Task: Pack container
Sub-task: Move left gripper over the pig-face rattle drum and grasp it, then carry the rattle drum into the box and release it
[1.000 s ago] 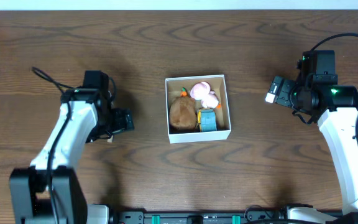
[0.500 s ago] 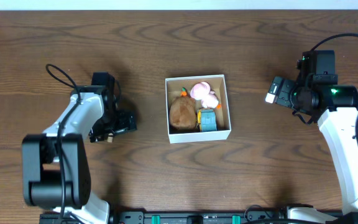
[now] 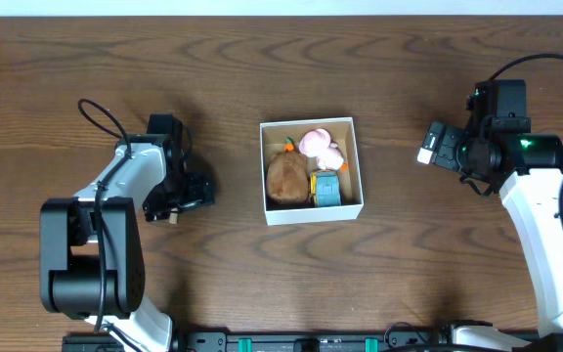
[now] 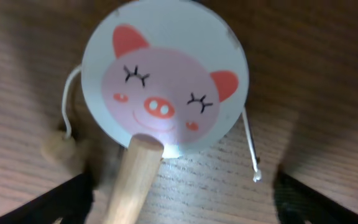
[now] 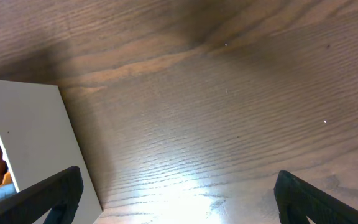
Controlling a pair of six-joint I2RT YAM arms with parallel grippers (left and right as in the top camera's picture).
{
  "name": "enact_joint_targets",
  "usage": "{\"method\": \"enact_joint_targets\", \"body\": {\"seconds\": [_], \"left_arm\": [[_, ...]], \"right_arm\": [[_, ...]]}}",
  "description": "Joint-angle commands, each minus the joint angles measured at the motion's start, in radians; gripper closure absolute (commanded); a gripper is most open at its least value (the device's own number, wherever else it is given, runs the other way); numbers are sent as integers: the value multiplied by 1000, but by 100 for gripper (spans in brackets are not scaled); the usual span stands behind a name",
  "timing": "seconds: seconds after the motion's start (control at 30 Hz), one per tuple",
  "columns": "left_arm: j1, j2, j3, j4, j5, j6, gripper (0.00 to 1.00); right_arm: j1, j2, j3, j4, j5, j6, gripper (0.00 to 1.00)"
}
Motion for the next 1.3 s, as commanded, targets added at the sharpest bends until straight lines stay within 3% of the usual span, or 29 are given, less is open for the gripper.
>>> {"method": "enact_joint_targets", "body": {"seconds": [0.0,0.1,0.2,0.27,0.5,0.9,1.03,1.27], "left_arm": [[5,19,-5,8,-5,18,18],[5,19,-5,8,-5,18,28],[5,19,-5,8,-5,18,48],[5,19,-5,8,-5,18,55],[5,19,-5,8,-5,18,68],[5,19,-5,8,-5,18,81],[5,18,-4,7,-4,17,94],[-9,-46,57,-71,-4,17,94]], "right_arm": [[-4,7,-2,-2,-4,-15,1],[-4,7,-2,-5,-4,-15,1],[-4,7,-2,-9,-4,-15,1],[-4,7,-2,-10,-4,-15,1],[-4,7,-2,-10,-3,-15,1],[-4,7,-2,-9,-3,-16,1],[-4,7,-2,-9,-3,-16,1],[-4,7,-2,-7,-3,-24,1]]}}
